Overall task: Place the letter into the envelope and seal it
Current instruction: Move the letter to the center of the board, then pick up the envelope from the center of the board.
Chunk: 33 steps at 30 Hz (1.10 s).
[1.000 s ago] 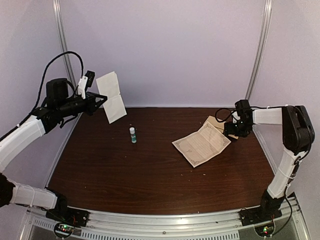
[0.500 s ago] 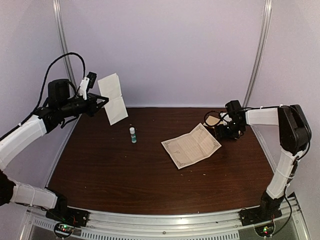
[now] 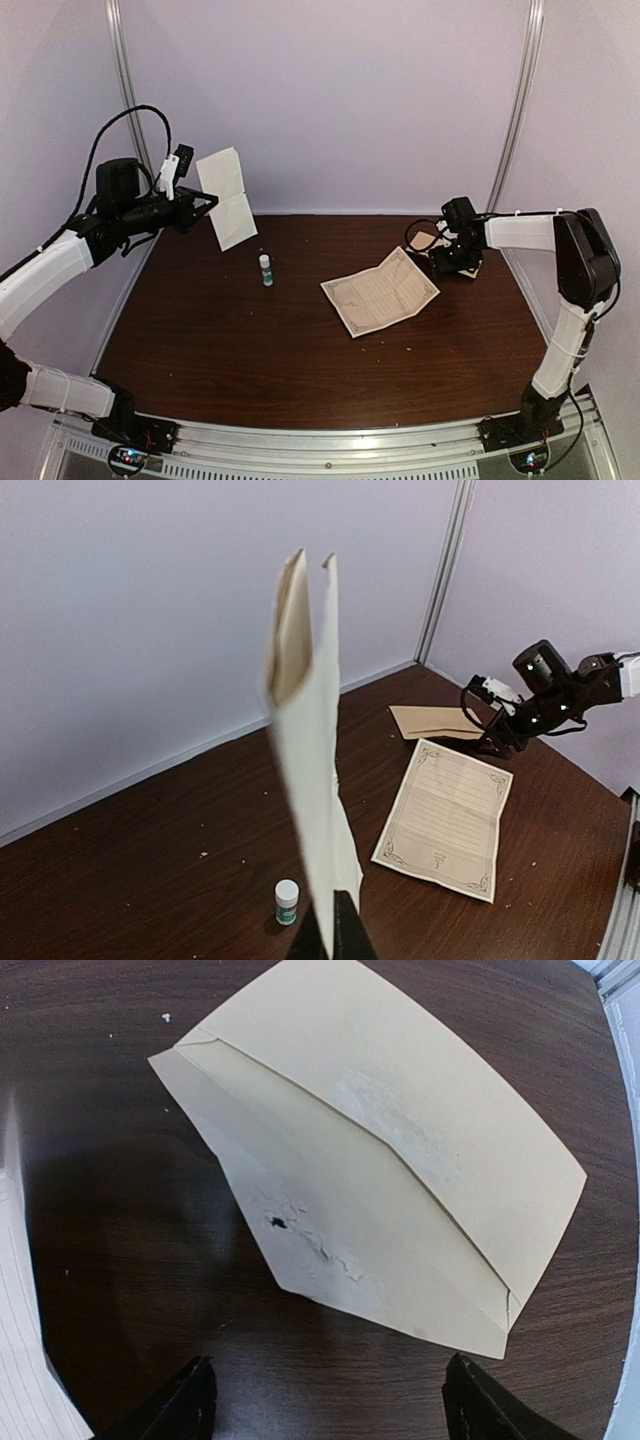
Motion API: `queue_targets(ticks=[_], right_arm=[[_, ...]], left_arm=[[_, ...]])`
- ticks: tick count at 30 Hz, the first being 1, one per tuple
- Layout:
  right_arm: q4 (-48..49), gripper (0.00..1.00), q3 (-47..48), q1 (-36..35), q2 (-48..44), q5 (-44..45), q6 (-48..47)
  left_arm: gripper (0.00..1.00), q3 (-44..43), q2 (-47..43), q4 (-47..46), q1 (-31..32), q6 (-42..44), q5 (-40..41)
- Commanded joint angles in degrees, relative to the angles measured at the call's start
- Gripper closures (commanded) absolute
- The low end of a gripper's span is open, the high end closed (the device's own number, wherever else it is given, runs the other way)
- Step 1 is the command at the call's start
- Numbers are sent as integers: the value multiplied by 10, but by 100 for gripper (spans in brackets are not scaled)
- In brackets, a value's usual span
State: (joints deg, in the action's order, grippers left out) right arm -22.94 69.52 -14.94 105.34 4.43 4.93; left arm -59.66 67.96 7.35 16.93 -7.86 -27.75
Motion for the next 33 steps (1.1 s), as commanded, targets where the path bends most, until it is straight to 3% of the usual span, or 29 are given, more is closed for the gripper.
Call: queue_targets(ticks=[1, 19, 21, 28, 31, 33], right_arm=[[9, 21, 34, -12, 19, 37, -22], [21, 40, 124, -21, 131, 77, -76], [29, 46, 127, -21, 138, 90, -77], [40, 89, 134, -21, 137, 127, -77], [39, 100, 140, -20, 133, 135, -77], [23, 100, 150, -20, 130, 141, -73]], left_arm=[[100, 6, 2, -27, -1, -5, -11], [100, 6, 2, -27, -1, -5, -11], [100, 7, 3, -27, -1, -4, -10], [100, 8, 2, -28, -1, -3, -5], [100, 7, 3, -27, -1, -3, -4], [100, 7, 2, -27, -1, -3, -4]])
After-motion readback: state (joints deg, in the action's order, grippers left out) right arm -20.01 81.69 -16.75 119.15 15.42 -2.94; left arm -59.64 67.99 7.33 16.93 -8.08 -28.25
